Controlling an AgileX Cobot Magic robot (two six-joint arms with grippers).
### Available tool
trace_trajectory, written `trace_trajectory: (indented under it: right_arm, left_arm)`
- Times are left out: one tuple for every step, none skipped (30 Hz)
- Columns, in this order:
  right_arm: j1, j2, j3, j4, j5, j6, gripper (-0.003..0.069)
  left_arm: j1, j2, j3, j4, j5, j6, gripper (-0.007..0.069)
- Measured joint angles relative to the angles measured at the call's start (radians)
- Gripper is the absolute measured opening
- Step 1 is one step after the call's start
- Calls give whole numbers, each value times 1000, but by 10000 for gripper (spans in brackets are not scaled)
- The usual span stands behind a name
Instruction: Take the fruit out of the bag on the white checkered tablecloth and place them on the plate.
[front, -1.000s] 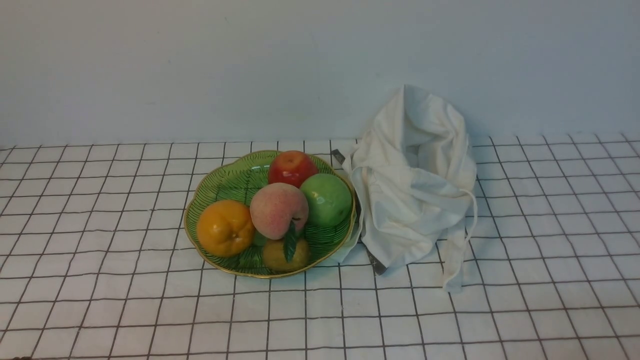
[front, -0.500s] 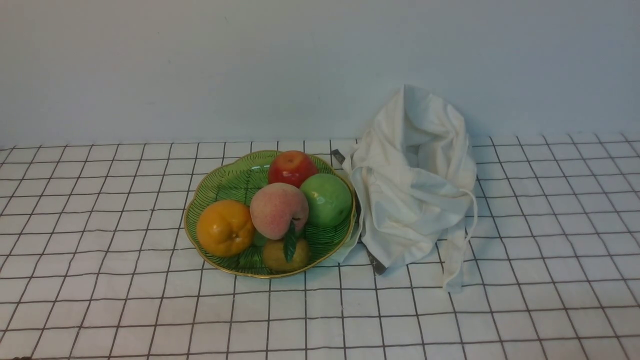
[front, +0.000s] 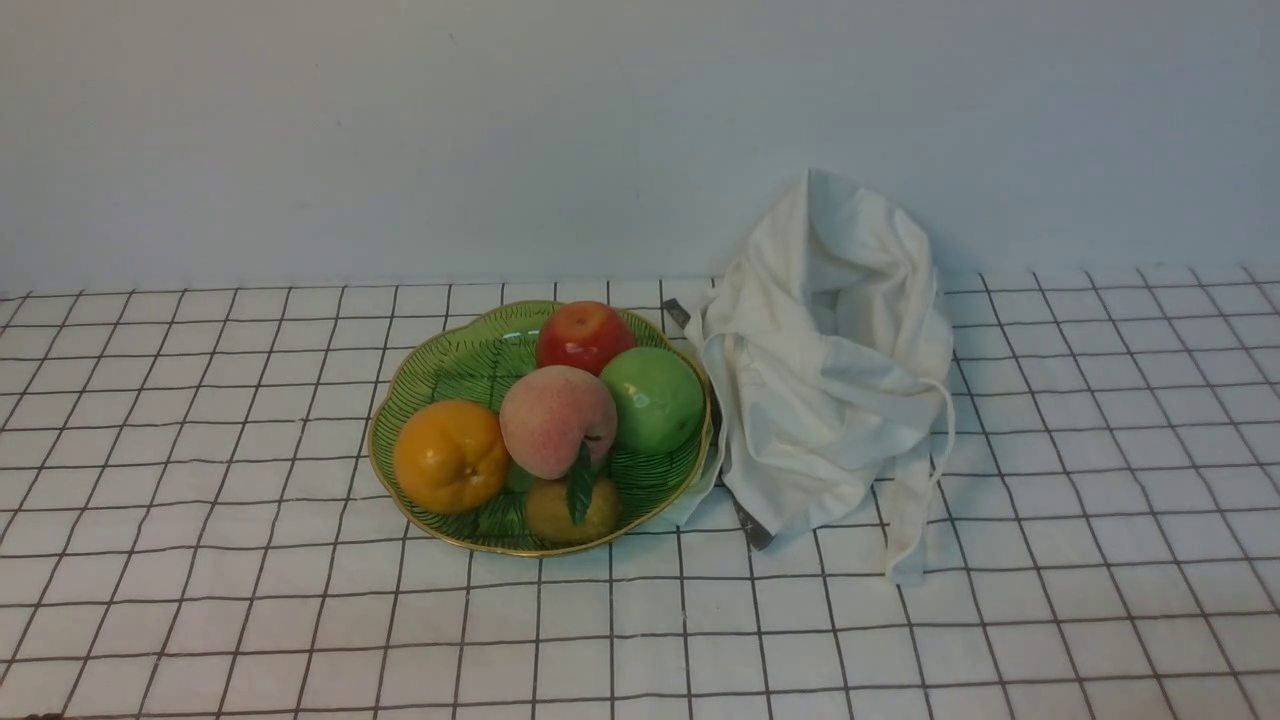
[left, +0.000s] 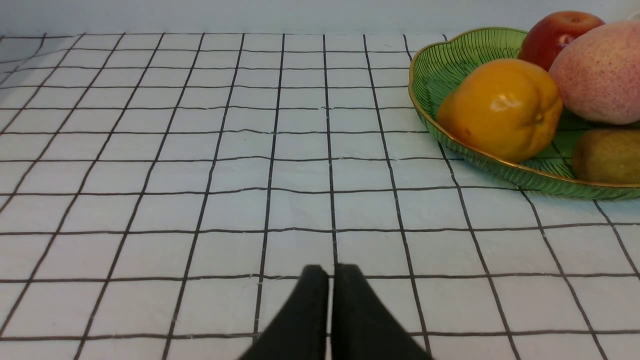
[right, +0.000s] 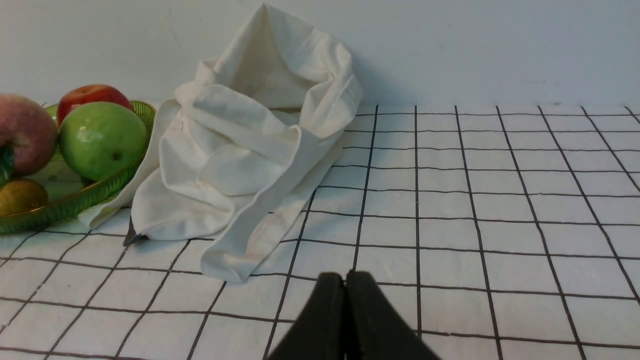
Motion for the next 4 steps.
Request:
trace_trajectory:
  right_arm:
    - [0, 0, 0, 0, 0, 0, -14]
    - [0, 0, 0, 0, 0, -2, -14]
    - [0, 0, 0, 0, 0, -2, -14]
    - [0, 0, 0, 0, 0, -2, -14]
  left_arm:
    - [0, 0, 0, 0, 0, 0, -5]
    - [0, 0, 0, 0, 0, 0, -5]
    - [0, 0, 0, 0, 0, 0, -5]
    - [0, 0, 0, 0, 0, 0, -5]
